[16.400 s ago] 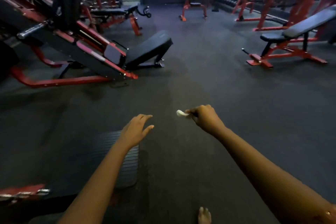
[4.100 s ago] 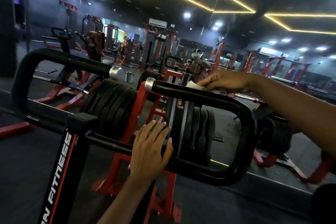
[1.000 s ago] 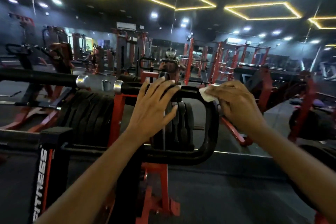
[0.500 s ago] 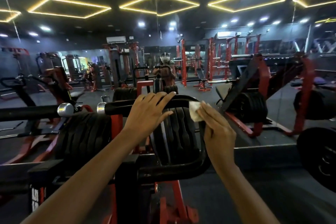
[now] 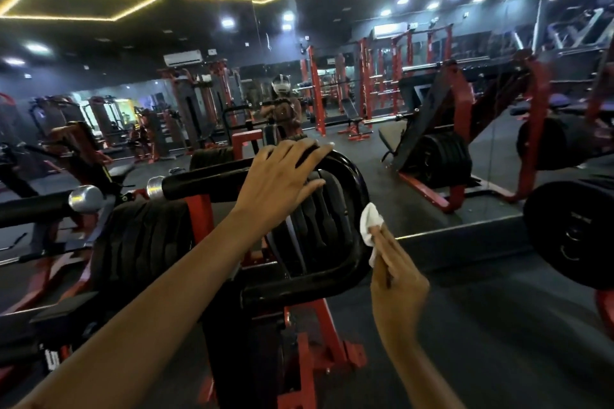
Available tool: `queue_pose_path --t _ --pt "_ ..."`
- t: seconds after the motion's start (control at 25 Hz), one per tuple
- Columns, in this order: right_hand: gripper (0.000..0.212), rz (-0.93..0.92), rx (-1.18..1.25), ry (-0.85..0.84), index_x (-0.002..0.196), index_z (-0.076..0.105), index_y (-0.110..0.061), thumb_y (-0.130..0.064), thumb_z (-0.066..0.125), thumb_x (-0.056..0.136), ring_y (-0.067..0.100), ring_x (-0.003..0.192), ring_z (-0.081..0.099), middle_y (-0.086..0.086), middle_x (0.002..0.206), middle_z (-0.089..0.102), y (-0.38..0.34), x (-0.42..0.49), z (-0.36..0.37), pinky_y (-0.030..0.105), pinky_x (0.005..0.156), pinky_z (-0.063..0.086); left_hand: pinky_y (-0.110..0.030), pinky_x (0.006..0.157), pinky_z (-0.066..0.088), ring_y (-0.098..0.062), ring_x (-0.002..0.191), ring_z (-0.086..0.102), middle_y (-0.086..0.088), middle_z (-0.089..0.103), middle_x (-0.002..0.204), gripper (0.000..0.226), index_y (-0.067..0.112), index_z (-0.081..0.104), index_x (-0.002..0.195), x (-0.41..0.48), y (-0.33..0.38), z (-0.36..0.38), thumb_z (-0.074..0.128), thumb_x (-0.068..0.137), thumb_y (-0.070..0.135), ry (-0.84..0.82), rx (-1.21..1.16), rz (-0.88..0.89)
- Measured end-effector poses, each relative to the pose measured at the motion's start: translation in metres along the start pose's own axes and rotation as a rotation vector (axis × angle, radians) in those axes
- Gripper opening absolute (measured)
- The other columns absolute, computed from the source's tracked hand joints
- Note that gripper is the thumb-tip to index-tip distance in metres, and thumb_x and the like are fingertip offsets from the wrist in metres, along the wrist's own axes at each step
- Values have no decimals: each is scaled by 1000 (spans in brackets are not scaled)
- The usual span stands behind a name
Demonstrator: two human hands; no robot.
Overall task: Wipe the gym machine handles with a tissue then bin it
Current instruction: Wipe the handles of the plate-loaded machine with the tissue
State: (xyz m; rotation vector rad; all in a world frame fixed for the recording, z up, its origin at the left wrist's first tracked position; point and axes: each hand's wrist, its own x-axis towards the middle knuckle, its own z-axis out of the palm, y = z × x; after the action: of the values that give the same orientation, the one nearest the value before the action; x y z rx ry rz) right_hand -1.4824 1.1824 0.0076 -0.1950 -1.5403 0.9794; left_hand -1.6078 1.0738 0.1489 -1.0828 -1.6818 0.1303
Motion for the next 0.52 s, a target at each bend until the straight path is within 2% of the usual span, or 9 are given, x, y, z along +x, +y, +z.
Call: queue_pose_path --t 0.16,0.28,0.4,0.52 --pt "31 -189 -22 -75 115 57 -8 -12 51 84 7 111 55 4 119 59 -23 55 11 8 94 42 -36 75 46 -25 99 58 -6 57 121 48 20 36 135 -3 1 7 45 90 35 48 62 -6" --pt "31 -307 -114 -95 113 62 -7 -10 52 84 12 110 57 7 120 61 -27 77 24 15 98 41 -38 75 46 -27 100 58 -7 57 121 53 19 37 133 -2 2 8 59 86 31 57 31 -7" --pt "38 -210 -105 -18 117 56 -6 3 60 81 11 115 52 3 124 54 -7 36 14 11 98 39 -37 76 46 -26 100 57 -7 56 121 49 20 37 136 -5 1 8 44 90 36 46 90 -4" --pt "47 -113 -90 6 116 52 -4 12 63 74 13 114 52 7 121 55 7 -9 -3 4 94 38 -37 78 46 -26 101 56 -6 55 122 48 20 38 136 -5 3 9 42 91 38 40 100 -14"
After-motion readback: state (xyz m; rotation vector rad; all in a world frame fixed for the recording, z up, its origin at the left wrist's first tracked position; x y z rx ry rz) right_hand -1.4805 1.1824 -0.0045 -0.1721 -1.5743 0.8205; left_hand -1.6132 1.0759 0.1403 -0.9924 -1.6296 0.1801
